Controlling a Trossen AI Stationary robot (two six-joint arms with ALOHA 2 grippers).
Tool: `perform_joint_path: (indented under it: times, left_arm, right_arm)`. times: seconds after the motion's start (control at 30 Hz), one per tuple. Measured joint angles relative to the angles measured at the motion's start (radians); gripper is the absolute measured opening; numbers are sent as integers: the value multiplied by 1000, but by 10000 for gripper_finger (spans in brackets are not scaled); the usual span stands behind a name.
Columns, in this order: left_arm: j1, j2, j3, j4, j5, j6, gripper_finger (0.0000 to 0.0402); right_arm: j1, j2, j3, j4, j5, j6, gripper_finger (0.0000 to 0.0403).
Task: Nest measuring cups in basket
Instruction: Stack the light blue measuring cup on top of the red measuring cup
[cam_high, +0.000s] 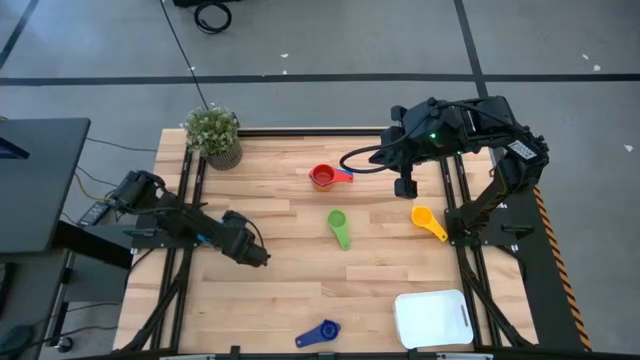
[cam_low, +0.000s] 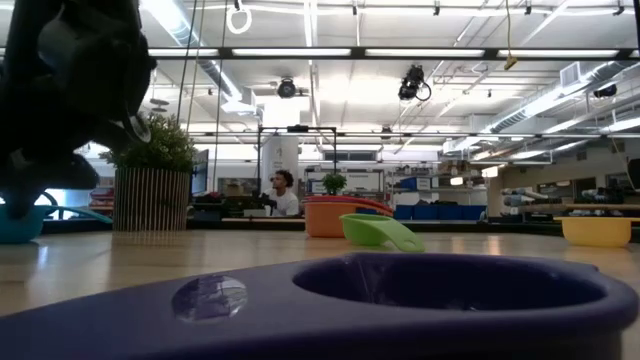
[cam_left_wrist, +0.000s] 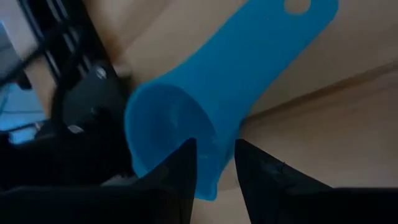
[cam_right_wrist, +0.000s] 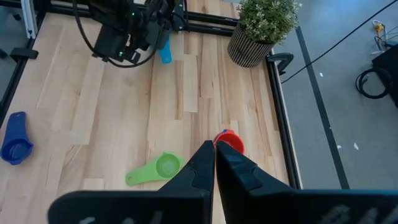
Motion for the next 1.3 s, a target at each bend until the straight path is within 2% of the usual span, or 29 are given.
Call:
perform_joint_path:
  times: [0.13,0.3,0.63,0.93,1.1,1.3]
  left_arm:
    - [6,0,-26,40,25,0,117]
    - [5,0,-27,43,-31,0,111]
    - [14,0,-27,54,-72,76,28]
    - [13,0,-20,51,-73,69,17]
    - [13,0,45,4,-73,73,16]
    - [13,0,211,-76,-77,155,15]
  right_arm:
    - [0,0,0,0,0,0,22]
    - [0,0,0,0,0,0,22]
    - [0,0,0,0,1,0,22]
    - [0,0,0,0,1,-21,22]
    - [0,0,0,0,2,-27,19]
    - [0,0,0,0,2,-48,6]
